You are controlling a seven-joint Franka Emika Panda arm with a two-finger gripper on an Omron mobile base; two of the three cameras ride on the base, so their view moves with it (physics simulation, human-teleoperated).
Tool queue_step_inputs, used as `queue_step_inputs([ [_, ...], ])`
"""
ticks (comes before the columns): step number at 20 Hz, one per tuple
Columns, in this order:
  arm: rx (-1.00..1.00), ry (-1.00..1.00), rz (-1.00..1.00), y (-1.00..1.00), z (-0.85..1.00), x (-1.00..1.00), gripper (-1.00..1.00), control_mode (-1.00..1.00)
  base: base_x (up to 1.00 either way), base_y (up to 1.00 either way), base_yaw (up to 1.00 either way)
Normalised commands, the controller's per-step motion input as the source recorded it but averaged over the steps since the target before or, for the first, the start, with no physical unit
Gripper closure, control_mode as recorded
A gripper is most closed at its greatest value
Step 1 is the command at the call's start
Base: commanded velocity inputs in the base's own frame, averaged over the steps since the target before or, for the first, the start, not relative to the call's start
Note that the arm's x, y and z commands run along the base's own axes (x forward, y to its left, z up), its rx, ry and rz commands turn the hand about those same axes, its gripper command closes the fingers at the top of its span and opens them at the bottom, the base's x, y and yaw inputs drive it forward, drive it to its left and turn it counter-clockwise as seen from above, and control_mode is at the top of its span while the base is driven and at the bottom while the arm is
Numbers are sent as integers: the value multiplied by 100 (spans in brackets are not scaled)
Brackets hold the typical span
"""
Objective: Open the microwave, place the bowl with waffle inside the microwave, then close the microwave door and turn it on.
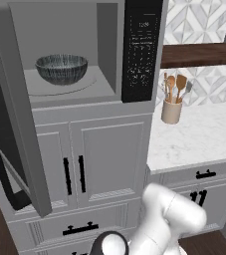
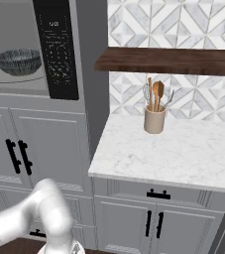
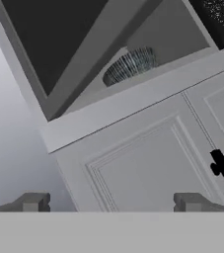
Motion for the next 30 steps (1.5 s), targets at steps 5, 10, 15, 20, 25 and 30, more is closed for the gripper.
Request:
queue_step_inputs([
  [5, 10, 0, -18, -60, 58, 0, -100, -100, 0, 0, 0],
  [10, 14, -1, -17, -86, 51, 1, -100, -100, 0, 0, 0],
  [15, 13, -7, -15, -100, 18, 8, -100, -100, 0, 0, 0],
  [20, 11, -14, -15, -100, 0, 14, -100, -100, 0, 0, 0],
  [25, 2, -32, -11, -58, -3, -46, -100, -100, 0, 0, 0],
  [30, -21, -53, -2, 37, -26, -60, -100, -100, 0, 0, 0],
])
